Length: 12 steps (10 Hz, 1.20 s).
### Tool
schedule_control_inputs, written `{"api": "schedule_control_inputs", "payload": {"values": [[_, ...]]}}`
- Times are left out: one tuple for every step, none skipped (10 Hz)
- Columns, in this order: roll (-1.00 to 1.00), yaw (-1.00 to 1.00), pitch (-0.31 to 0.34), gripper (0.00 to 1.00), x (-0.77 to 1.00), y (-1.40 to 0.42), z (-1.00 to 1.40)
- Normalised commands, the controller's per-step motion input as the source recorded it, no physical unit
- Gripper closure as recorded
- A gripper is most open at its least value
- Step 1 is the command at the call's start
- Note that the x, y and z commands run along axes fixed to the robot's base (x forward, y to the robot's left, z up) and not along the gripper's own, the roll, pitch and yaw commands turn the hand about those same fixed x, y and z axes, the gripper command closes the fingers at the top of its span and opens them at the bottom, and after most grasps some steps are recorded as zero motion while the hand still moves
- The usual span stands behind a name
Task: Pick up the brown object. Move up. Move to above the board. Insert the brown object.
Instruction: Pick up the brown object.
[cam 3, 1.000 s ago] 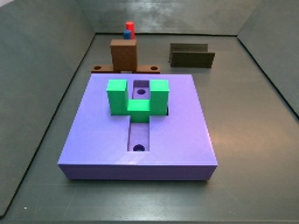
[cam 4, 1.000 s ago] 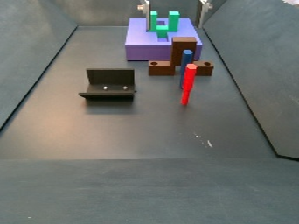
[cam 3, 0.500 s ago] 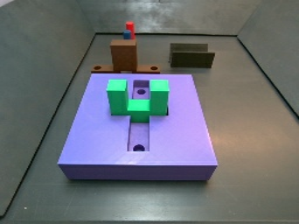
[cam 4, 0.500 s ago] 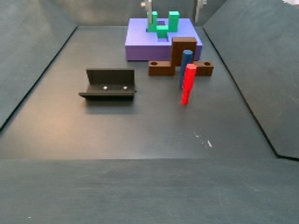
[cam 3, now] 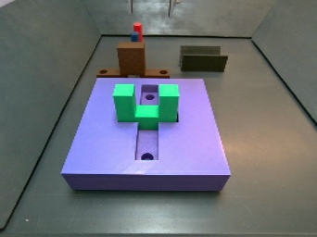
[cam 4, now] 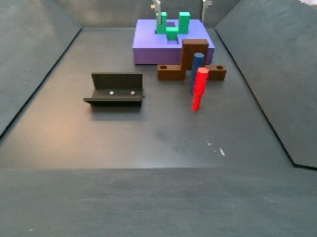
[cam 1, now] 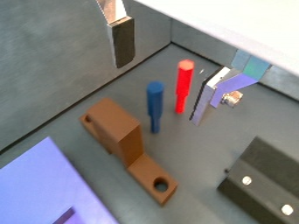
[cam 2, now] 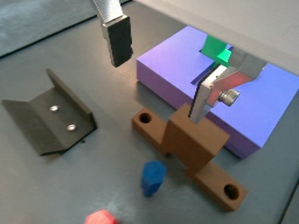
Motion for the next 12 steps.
{"api": "schedule_control_inputs", "payload": {"values": [[0.17, 0.13, 0.0, 0.0, -0.11, -0.47, -0.21], [0.18, 0.05, 0.0, 0.0, -0.17, -0.4, -0.24], [0.15, 0.0, 0.0, 0.0, -0.18, -0.33, -0.23], [0.12, 0.0, -0.04, 0.0, -0.32, -0.24, -0.26], [0.1, 0.0, -0.027, 0.0, -0.22, -0.08, -0.28], [0.09, 0.0, -0.036, 0.0, -0.21, 0.0, -0.3], [0.08, 0.0, -0.004, 0.0, -0.12, 0.0, -0.27], [0.1, 0.0, -0.001, 0.0, -0.17, 0.0, -0.24], [0.09, 0.0, 0.0, 0.0, -0.14, 0.0, -0.18], [0.07, 0.0, 0.0, 0.0, -0.12, 0.04, -0.21], [0.08, 0.0, 0.0, 0.0, -0.06, 0.06, -0.2], [0.08, 0.03, 0.0, 0.0, -0.06, 0.09, -0.21]]}}
